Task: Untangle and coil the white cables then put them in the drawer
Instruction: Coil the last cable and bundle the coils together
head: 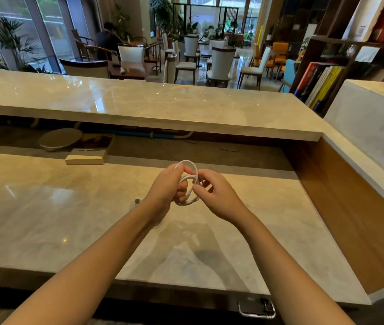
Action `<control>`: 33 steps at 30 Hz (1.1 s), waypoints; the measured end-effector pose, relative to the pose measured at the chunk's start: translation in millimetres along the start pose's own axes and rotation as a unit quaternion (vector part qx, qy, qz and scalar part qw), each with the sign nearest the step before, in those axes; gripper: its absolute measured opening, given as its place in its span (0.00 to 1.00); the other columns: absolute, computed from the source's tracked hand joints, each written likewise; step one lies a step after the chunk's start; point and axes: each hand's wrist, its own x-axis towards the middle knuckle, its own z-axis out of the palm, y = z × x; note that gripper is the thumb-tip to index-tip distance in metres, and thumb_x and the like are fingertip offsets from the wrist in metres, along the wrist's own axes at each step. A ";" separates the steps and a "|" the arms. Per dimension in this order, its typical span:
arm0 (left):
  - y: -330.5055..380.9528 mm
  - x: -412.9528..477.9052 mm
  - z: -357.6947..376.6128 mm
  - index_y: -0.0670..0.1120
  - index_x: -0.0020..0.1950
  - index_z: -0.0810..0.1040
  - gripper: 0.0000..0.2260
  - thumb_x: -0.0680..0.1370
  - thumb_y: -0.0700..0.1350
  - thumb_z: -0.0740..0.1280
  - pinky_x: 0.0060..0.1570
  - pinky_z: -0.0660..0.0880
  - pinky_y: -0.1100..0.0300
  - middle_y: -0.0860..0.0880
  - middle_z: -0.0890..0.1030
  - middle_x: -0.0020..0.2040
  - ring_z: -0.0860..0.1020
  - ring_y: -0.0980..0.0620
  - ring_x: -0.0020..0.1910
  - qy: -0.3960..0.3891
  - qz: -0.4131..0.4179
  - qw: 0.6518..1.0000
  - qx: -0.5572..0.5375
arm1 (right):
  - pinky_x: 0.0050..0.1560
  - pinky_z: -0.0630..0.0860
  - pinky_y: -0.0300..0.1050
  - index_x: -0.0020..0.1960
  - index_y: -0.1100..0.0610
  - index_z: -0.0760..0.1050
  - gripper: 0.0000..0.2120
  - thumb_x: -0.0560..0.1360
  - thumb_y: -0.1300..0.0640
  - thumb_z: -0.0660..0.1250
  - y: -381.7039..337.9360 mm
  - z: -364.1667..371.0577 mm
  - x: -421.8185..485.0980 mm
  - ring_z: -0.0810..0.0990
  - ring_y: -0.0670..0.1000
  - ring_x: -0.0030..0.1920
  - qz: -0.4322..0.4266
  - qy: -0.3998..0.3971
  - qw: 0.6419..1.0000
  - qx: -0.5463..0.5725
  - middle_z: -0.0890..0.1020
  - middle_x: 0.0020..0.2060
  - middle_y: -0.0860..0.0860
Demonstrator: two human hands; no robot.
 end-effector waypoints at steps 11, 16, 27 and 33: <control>6.8 5.5 -15.3 0.43 0.49 0.73 0.10 0.79 0.49 0.60 0.20 0.58 0.68 0.52 0.65 0.27 0.61 0.59 0.22 -0.155 -0.079 0.975 -0.137 | 0.38 0.72 0.34 0.49 0.57 0.82 0.08 0.76 0.56 0.66 -13.5 -40.2 13.1 0.76 0.43 0.37 0.005 0.164 0.983 -0.078 0.79 0.36 0.49; 8.3 4.2 -18.1 0.42 0.47 0.71 0.08 0.81 0.44 0.56 0.18 0.60 0.70 0.50 0.66 0.27 0.62 0.59 0.21 -0.215 -0.091 0.940 -0.249 | 0.35 0.79 0.37 0.49 0.62 0.82 0.09 0.76 0.58 0.66 -11.5 -23.0 0.1 0.83 0.50 0.35 0.167 0.022 0.961 0.218 0.84 0.38 0.58; 0.3 4.4 -13.0 0.43 0.59 0.72 0.13 0.82 0.49 0.56 0.27 0.65 0.65 0.49 0.69 0.34 0.65 0.56 0.29 -0.080 0.017 0.993 0.081 | 0.42 0.80 0.41 0.46 0.61 0.79 0.05 0.75 0.65 0.65 -23.0 -10.0 -6.0 0.79 0.49 0.35 0.235 -0.036 0.893 0.383 0.80 0.34 0.54; -0.5 6.1 -13.3 0.43 0.57 0.73 0.17 0.81 0.54 0.54 0.29 0.68 0.64 0.48 0.69 0.34 0.67 0.56 0.29 -0.095 0.016 0.991 0.090 | 0.51 0.78 0.47 0.48 0.63 0.80 0.06 0.76 0.65 0.64 -16.0 -6.7 -3.9 0.79 0.48 0.35 0.230 -0.032 0.861 0.452 0.82 0.37 0.54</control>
